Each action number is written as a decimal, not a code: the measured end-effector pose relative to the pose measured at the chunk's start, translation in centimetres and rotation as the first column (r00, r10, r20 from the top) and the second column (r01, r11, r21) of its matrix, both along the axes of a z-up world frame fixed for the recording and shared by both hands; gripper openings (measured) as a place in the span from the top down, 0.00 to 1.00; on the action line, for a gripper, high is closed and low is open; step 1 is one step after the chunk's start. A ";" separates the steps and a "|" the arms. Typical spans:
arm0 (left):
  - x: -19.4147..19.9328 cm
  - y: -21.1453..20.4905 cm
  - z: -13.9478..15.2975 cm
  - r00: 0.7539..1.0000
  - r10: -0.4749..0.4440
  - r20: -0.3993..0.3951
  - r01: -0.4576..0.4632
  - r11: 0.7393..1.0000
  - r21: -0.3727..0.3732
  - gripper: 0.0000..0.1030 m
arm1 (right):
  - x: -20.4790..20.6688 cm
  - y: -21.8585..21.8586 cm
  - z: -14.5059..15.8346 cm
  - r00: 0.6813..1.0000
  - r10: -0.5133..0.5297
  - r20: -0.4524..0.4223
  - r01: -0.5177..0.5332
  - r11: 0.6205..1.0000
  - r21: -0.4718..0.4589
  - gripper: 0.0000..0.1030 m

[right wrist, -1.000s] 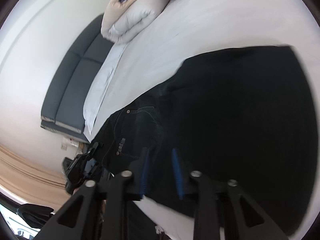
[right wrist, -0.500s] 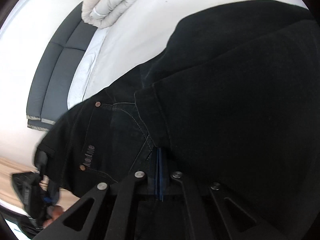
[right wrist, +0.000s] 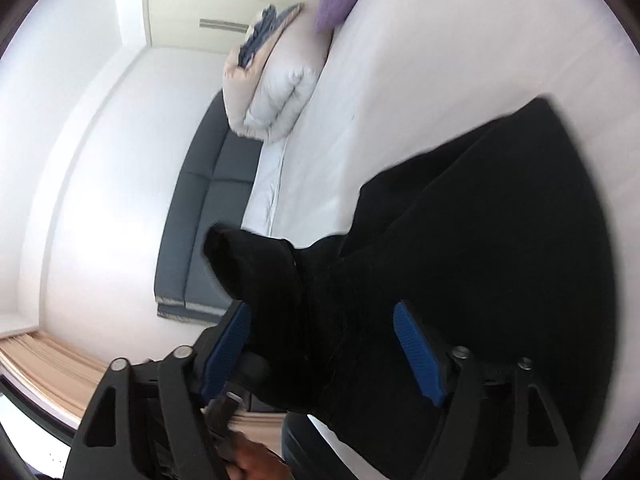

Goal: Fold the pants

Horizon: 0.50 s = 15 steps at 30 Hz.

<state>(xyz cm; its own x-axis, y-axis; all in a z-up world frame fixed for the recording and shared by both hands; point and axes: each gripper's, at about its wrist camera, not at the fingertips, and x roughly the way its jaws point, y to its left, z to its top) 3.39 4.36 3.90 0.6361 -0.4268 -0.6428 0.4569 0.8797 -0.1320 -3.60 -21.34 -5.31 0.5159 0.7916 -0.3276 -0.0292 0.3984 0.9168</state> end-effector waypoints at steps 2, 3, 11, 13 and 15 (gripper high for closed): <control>-0.5 -3.2 -1.5 0.999 -0.050 -0.013 0.051 0.997 0.064 0.81 | -0.2 -0.9 -1.0 0.999 -0.017 -0.033 0.017 1.000 0.007 0.14; -1.3 -4.1 -2.2 0.998 -0.067 -0.016 0.068 0.994 0.084 0.81 | -0.2 -1.1 -1.5 0.999 -0.011 -0.045 0.012 1.000 0.010 0.15; -2.8 -8.9 -4.9 0.993 -0.106 -0.047 0.113 0.979 0.169 0.81 | 1.1 -0.6 -2.4 0.992 0.042 -0.118 -0.053 0.994 -0.092 0.33; -2.5 -9.8 -4.9 0.993 -0.108 -0.047 0.115 0.977 0.181 0.81 | 2.0 -1.0 -2.9 0.988 0.043 -0.145 -0.059 0.993 -0.106 0.38; -2.4 -10.7 -5.0 0.993 -0.106 -0.048 0.114 0.975 0.191 0.81 | 2.5 -0.1 -2.9 0.985 0.058 -0.160 -0.079 0.988 -0.133 0.38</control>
<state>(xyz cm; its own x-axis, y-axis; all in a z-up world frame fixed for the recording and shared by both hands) 1.02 -6.38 -1.15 0.5659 -0.3580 -0.7427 0.5503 0.8348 0.0169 -1.12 -21.39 -8.17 0.3961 0.7649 -0.5080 0.0778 0.5233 0.8486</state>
